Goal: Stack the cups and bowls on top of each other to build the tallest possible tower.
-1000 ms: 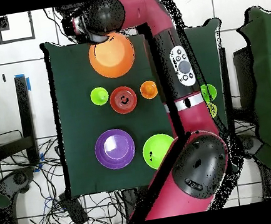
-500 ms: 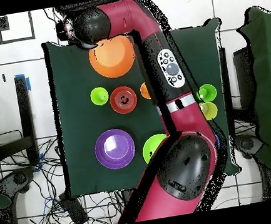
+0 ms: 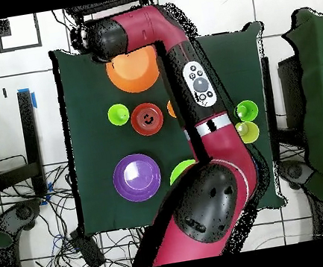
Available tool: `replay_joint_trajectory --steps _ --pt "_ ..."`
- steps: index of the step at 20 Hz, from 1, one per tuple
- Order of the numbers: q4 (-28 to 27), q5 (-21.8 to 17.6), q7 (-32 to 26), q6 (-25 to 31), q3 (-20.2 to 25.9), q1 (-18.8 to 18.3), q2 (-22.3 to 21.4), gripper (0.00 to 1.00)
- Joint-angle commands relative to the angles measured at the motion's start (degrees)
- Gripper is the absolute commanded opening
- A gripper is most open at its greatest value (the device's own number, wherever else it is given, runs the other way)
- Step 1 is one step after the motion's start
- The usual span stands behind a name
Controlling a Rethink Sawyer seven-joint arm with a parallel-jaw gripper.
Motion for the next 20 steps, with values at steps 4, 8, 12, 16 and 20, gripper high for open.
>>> replay_joint_trajectory --steps 4,8,12,16,20 --pt "2.3 0.9 10.9 0.0 -13.0 3.3 -0.8 0.00" --pt "2.5 3.0 11.2 0.9 -14.4 3.9 0.1 0.00" --pt "2.6 5.1 11.6 0.4 -16.4 4.7 0.8 0.00" --pt "2.5 6.6 11.7 -1.6 -18.0 5.5 1.9 0.00" --pt "3.2 7.2 12.8 -4.7 -19.7 6.6 2.4 0.00"
